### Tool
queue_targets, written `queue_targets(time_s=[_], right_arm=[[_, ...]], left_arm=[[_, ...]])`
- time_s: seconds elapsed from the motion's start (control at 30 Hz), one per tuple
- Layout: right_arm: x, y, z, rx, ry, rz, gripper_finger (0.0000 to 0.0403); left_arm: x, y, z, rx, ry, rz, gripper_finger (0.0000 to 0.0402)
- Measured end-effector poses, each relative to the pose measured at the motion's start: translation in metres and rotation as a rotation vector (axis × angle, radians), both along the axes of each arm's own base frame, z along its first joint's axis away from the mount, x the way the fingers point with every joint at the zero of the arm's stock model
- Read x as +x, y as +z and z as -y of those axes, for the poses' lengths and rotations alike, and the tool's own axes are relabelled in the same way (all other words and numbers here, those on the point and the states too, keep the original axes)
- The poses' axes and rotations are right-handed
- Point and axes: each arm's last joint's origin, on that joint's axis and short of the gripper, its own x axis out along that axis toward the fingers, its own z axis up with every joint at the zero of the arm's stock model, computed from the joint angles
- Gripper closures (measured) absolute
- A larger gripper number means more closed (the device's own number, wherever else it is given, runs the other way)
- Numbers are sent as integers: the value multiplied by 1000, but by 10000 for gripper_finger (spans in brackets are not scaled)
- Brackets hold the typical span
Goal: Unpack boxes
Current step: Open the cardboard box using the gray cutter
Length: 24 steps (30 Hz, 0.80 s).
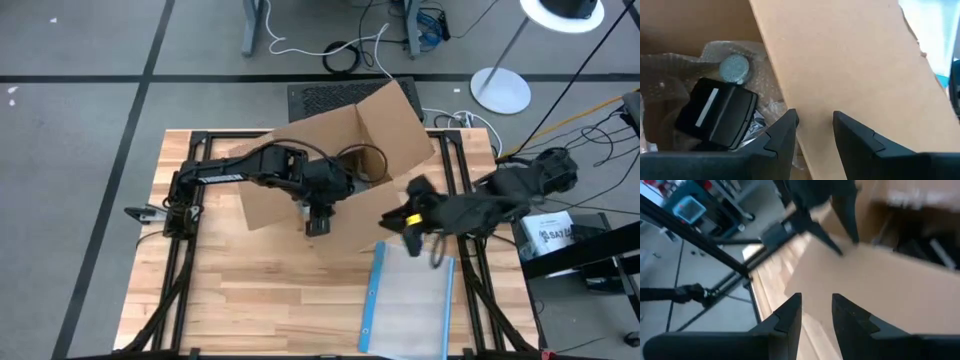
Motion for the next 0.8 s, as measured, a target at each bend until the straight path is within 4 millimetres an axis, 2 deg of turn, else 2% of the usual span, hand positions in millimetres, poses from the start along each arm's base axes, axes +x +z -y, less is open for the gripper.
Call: queue_targets(time_s=[0.27,0.53,0.7,0.8], right_arm=[[-18,34,5,-84,-21,102,305],[-18,36,5,-95,-23,102,305],[-17,35,5,-141,3,94,305],[-18,35,5,-236,54,81,305]], left_arm=[[3,-12,-1,32,20,-72,265],[-3,5,-1,66,31,-8,265],[-4,-14,-5,20,18,-111,265],[-2,-27,-4,26,-36,-161,271]])
